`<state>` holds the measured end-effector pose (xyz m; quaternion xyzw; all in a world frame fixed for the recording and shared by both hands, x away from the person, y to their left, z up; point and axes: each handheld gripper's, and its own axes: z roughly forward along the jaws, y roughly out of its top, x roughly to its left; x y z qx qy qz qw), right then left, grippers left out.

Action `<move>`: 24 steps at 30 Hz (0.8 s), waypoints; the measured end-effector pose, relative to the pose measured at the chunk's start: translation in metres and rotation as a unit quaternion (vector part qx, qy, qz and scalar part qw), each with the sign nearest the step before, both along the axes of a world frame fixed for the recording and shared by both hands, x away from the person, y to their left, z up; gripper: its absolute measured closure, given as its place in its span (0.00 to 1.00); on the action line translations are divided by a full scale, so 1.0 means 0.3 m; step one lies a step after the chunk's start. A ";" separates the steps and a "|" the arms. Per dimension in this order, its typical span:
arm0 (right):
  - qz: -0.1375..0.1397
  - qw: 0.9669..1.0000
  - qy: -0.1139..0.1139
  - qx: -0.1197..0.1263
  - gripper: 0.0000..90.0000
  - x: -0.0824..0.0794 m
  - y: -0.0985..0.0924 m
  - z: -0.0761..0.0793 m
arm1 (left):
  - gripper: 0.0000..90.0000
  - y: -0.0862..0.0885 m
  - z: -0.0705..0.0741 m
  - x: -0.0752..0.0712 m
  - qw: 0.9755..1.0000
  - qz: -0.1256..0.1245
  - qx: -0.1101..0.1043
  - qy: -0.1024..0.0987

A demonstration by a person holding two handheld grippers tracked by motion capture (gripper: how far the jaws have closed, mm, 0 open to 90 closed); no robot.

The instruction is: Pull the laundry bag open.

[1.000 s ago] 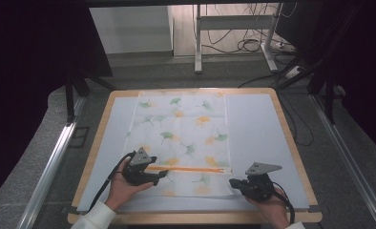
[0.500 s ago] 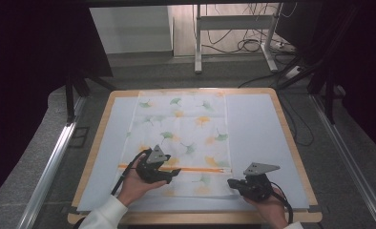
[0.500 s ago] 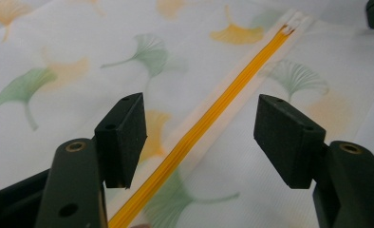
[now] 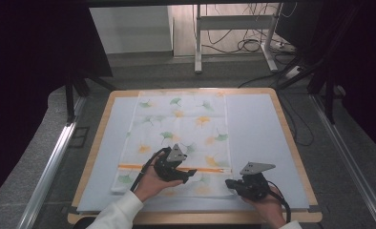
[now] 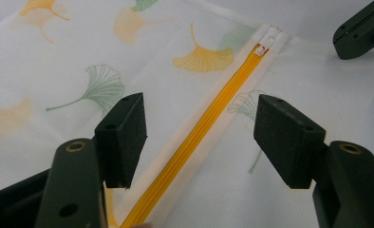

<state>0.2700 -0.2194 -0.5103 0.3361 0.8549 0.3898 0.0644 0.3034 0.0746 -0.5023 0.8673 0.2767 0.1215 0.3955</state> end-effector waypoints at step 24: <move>0.007 0.999 0.013 -0.033 0.99 0.022 0.022 -0.042 | 0.39 -0.143 0.001 0.050 1.000 -0.019 -0.002 0.003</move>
